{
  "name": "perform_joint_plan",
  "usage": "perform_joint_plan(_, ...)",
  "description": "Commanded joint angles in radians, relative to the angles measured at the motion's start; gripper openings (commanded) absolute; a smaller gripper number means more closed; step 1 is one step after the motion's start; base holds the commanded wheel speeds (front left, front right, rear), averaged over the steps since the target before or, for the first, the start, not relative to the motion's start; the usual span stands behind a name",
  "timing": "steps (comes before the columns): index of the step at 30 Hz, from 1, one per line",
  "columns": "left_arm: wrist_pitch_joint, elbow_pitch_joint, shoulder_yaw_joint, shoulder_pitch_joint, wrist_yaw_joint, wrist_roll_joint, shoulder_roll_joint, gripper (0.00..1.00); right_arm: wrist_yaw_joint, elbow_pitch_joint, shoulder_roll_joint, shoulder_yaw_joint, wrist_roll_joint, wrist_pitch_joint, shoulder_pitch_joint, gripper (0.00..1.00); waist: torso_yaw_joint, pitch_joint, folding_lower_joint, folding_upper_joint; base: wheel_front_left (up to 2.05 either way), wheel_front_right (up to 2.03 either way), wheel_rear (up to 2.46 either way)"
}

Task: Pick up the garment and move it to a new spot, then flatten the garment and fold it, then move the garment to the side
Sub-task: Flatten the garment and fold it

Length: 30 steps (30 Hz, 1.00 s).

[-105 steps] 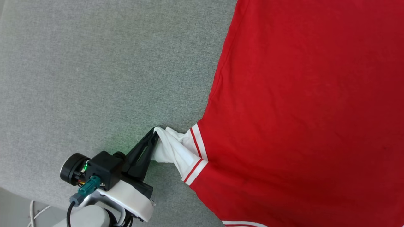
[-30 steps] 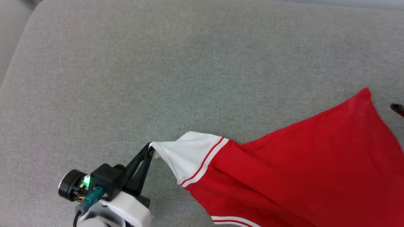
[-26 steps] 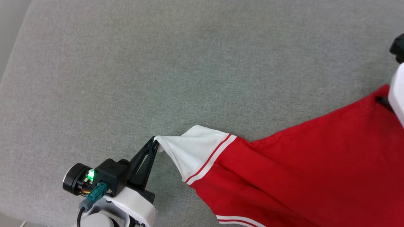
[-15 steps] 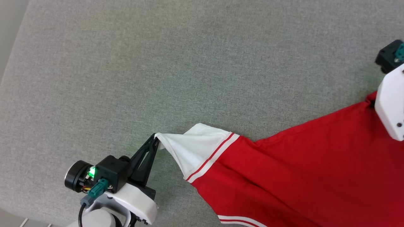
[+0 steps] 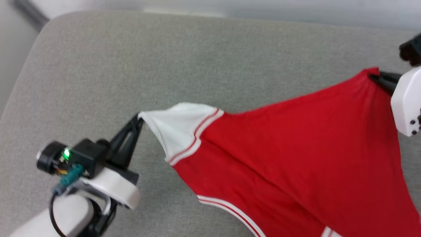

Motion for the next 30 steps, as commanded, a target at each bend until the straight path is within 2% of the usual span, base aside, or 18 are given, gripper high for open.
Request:
perform_joint_plan(1, 0.004, -0.003, 0.012, -0.034, -0.010, 0.008, 0.009, 0.00, -0.001, -0.003, 0.004, -0.016, -0.001, -0.033, 0.010, 0.00, -0.040, -0.050, -0.0001, 0.0000, 0.00, 0.00, 0.00)
perform_joint_plan(6, 0.050, -0.019, 0.039, -0.172, -0.053, 0.029, 0.012, 0.00, 0.000, -0.001, 0.042, -0.087, -0.050, -0.137, -0.022, 0.00, -0.075, -0.079, -0.0001, 0.0000, 0.00, 0.00, 0.00)
perform_joint_plan(10, 0.082, 0.007, 0.070, -0.324, -0.106, 0.034, -0.006, 0.00, 0.000, 0.012, 0.083, -0.157, -0.106, -0.169, -0.069, 0.00, -0.095, -0.064, -0.0001, 0.0000, 0.00, 0.00, 0.00)
perform_joint_plan(12, 0.086, 0.023, 0.097, -0.400, -0.136, 0.001, -0.044, 0.00, 0.000, 0.024, 0.112, -0.201, -0.138, -0.182, -0.108, 0.00, -0.105, -0.046, -0.0001, 0.0000, 0.00, 0.00, 0.00)
perform_joint_plan(14, 0.098, 0.053, 0.114, -0.493, -0.162, 0.020, -0.047, 0.00, -0.001, 0.043, 0.141, -0.244, -0.177, -0.194, -0.155, 0.00, -0.114, -0.024, -0.0001, 0.0000, 0.00, 0.00, 0.00)
perform_joint_plan(18, 0.125, 0.119, 0.118, -0.666, -0.221, 0.039, -0.102, 0.00, -0.001, 0.089, 0.205, -0.314, -0.249, -0.210, -0.262, 0.00, -0.121, 0.025, -0.0001, 0.0000, 0.00, 0.00, 0.00)
perform_joint_plan(25, 0.147, 0.300, 0.136, -0.973, -0.315, 0.049, -0.213, 0.00, 0.000, 0.176, 0.276, -0.357, -0.375, -0.223, -0.496, 0.00, -0.115, 0.101, -0.0001, 0.0000, 0.00, 0.00, 0.00)
perform_joint_plan(30, 0.133, 0.458, 0.157, -1.186, -0.373, 0.070, -0.268, 0.00, -0.001, 0.250, 0.307, -0.361, -0.454, -0.243, -0.677, 0.00, -0.119, 0.149, -0.0001, 0.0000, 0.00, 0.00, 0.00)
